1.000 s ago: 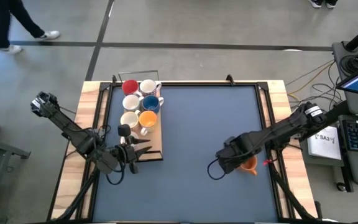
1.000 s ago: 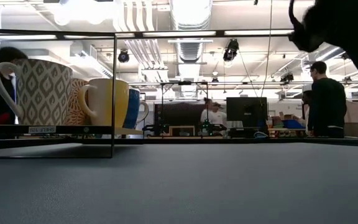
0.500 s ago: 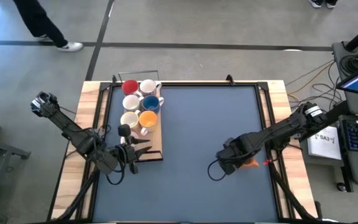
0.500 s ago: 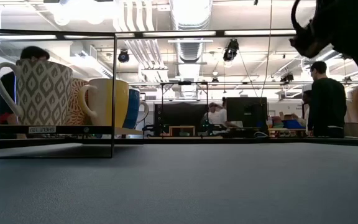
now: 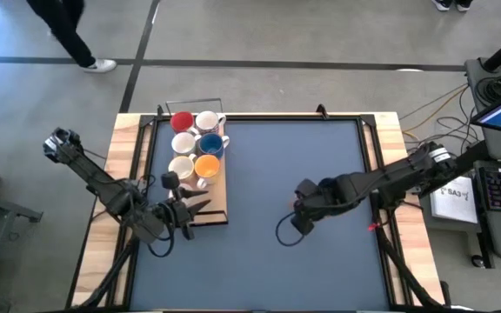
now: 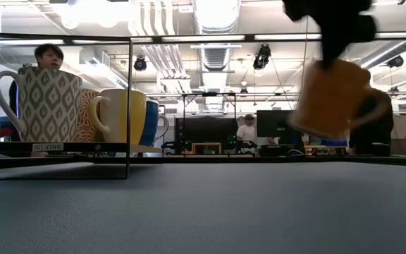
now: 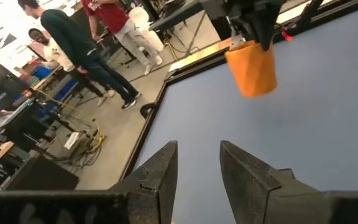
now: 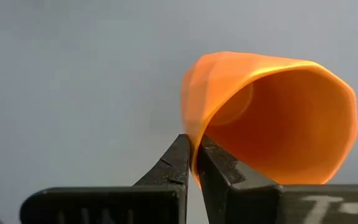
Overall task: Place coffee mugs
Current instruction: Put the orange mug on the shelf
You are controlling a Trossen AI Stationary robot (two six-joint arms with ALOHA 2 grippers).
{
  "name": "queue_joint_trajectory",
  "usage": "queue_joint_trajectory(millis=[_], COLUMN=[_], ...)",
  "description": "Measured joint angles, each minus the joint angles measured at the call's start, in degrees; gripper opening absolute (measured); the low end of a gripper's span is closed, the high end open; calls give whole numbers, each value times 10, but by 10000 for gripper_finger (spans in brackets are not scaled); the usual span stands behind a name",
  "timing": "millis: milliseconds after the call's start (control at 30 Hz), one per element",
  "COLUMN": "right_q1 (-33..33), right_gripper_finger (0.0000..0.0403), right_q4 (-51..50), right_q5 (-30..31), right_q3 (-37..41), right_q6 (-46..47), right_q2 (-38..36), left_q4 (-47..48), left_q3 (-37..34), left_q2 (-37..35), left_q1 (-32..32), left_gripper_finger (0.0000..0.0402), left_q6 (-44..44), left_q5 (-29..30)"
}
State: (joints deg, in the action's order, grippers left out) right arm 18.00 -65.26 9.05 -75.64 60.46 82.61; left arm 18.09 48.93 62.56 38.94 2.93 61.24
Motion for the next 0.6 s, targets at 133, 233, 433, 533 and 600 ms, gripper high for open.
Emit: queue_joint_trajectory(millis=[133, 233, 433, 533, 600], right_q1=[-25, -46, -81, -95, -104], right_gripper_finger=[11, 11, 11, 11, 11], right_q4=[63, 118, 237, 280, 302], right_q5=[15, 15, 16, 16, 17], right_q3=[-32, -45, -53, -63, -71], right_q6=[-88, -162, -290, -342, -371], right_q2=[0, 0, 4, 16, 29], left_q4=[4, 4, 4, 4, 4], left_q3=[0, 0, -21, -34, -41], left_q2=[-14, -28, -62, -83, -97], left_q1=[18, 35, 72, 84, 88], left_gripper_finger=[103, 103, 103, 103, 103], left_q6=[2, -3, -21, -33, -39], left_q5=[4, 16, 79, 116, 126])
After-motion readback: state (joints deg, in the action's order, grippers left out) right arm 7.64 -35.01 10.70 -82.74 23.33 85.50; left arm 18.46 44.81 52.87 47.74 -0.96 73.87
